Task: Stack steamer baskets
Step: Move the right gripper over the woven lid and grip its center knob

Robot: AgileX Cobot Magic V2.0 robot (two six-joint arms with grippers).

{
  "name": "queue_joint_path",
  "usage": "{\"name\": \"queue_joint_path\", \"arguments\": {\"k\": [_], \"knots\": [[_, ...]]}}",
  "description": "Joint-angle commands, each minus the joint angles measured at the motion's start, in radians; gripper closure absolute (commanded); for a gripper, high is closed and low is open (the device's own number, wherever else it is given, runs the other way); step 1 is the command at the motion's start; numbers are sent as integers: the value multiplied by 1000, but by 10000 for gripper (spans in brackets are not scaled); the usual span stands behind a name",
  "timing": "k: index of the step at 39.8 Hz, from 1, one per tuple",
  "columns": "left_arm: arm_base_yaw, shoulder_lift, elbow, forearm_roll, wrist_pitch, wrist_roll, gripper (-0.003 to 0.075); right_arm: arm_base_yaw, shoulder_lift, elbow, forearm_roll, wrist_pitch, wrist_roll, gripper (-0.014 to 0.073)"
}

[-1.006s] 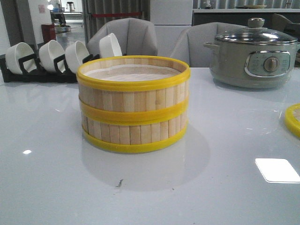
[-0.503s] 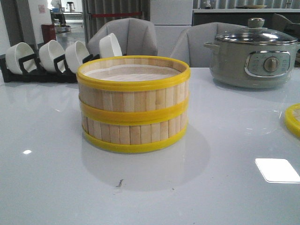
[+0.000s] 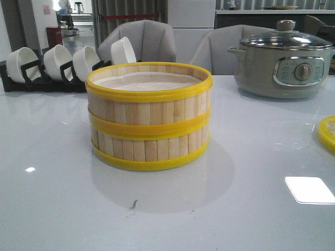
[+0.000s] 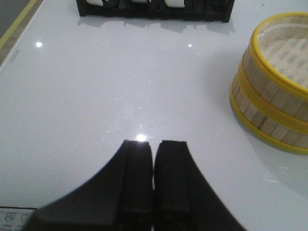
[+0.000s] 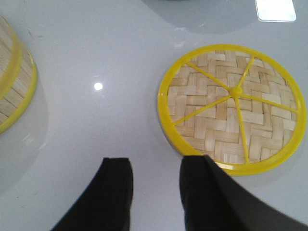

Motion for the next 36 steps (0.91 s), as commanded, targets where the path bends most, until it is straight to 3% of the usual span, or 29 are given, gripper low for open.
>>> {"name": "queue_joint_path", "arguments": {"k": [1,14,36], "knots": [[0,3,-27,1,-86,-7,636,-30,66,-48,-31,-90,-5,232],[0,3,-27,1,-86,-7,636,-166,382,-214,-31,-93,-5,232],[0,3,-27,1,-88,-7,636,-239,725,-435,-35,-86,-5,232]]}}
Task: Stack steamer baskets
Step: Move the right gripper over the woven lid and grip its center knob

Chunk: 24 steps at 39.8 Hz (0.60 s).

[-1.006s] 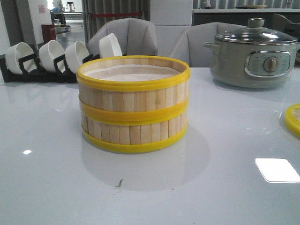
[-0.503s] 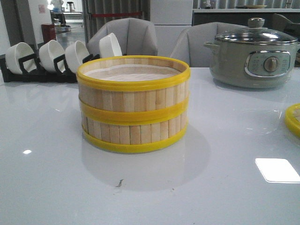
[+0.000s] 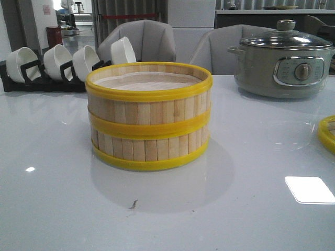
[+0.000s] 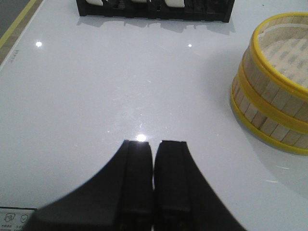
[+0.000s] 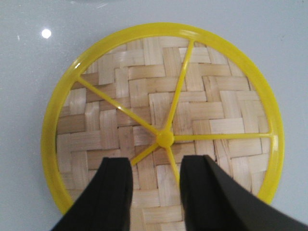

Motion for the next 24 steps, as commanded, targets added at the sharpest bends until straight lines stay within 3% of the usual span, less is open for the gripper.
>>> {"name": "queue_joint_path", "arguments": {"k": [1,24], "knots": [[0,3,-27,1,-88,-6,636,-7,-6,-45,-16,-53,-5,232],[0,3,-27,1,-90,-6,636,-18,116,-45,-16,-123,-5,232]]}}
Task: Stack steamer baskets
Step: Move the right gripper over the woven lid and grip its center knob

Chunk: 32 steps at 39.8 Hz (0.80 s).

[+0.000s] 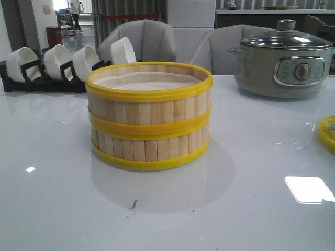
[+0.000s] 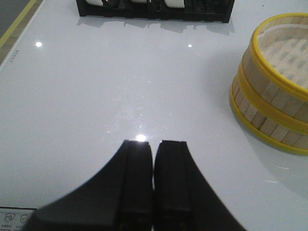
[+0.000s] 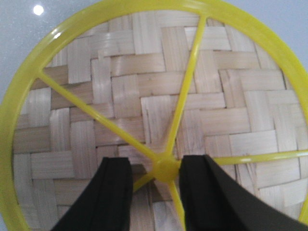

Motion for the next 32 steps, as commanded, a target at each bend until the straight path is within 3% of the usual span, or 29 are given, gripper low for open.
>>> {"name": "queue_joint_path", "arguments": {"k": [1,25,28,32], "knots": [[0,3,-27,1,-89,-5,636,-10,-37,-35,-16,-56,-5,232],[0,3,-27,1,-89,-5,636,-10,-29,-35,-16,-62,-5,235],[0,3,-27,1,-89,-5,636,-10,-29,-35,-16,-62,-5,274],[0,3,-27,1,-89,-5,636,-10,-29,-35,-16,-55,-5,394]]}}
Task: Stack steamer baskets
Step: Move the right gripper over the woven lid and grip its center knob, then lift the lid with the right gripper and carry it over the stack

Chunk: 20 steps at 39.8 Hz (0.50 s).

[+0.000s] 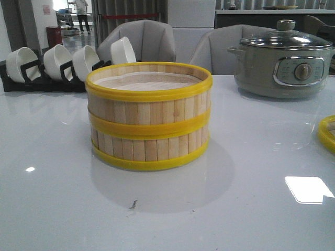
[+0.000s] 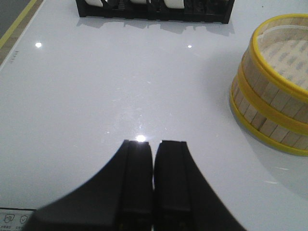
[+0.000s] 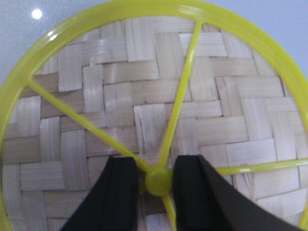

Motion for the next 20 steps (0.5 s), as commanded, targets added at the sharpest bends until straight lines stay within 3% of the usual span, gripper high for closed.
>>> {"name": "queue_joint_path", "arguments": {"k": [1,5,20], "knots": [[0,3,-27,1,-87,-5,636,-6,-47,-35,-13,-25,-5,424],[0,3,-27,1,-87,-5,636,-6,-47,-35,-13,-18,-5,554],[0,3,-27,1,-87,-5,636,39,-101,-35,-13,34,-5,538]]}}
